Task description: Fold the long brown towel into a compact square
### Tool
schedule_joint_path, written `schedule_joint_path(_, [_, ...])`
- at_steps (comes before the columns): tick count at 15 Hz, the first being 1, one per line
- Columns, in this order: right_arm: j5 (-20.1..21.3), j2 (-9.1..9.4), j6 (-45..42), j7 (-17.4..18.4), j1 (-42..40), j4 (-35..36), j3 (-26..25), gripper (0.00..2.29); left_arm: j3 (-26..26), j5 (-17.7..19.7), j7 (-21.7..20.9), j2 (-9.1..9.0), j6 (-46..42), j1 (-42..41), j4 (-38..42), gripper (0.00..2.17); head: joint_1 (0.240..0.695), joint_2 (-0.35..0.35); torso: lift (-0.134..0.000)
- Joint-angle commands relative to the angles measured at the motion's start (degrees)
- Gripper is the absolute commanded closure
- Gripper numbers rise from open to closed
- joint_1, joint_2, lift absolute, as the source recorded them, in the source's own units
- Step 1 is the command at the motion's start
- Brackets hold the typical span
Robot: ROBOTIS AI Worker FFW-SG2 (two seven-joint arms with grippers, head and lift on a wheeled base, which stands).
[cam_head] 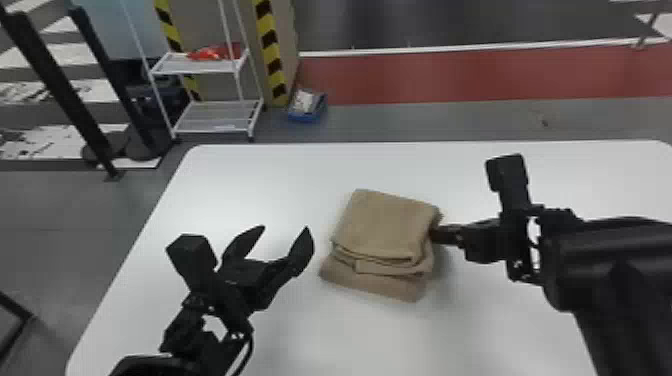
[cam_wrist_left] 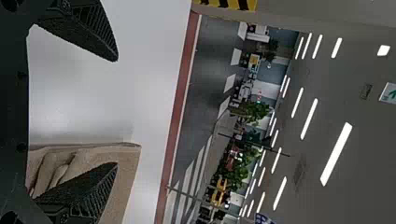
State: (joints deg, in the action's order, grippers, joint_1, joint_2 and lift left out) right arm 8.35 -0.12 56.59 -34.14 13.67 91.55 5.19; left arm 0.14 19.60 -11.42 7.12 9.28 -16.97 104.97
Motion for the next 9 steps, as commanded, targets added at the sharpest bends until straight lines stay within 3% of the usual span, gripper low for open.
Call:
schedule_joint_path(1, [0.4, 0.17, -4.2, 1.5, 3.6, -5.7, 0.0, 2.14, -0.1, 0.0, 0.0, 0.00, 0.0, 0.4, -0.4, 0.08, 0.695, 0.106, -0.123])
schedule_joint_path(6, [0.9, 0.17, -11.8, 4.0, 7.3, -13.1, -0.2, 2.14, -0.2, 0.1, 0.0, 0.09, 0.0, 1.1, -1.1, 0.08, 0.695, 0.087, -0.123])
schedule_joint_path(9, [-0.1, 0.17, -11.8, 5.7, 3.0, -6.0, -2.8, 2.14, 0.0, 0.1, 0.0, 0.18, 0.0, 0.7, -0.9, 0.08, 0.695, 0.081, -0.123])
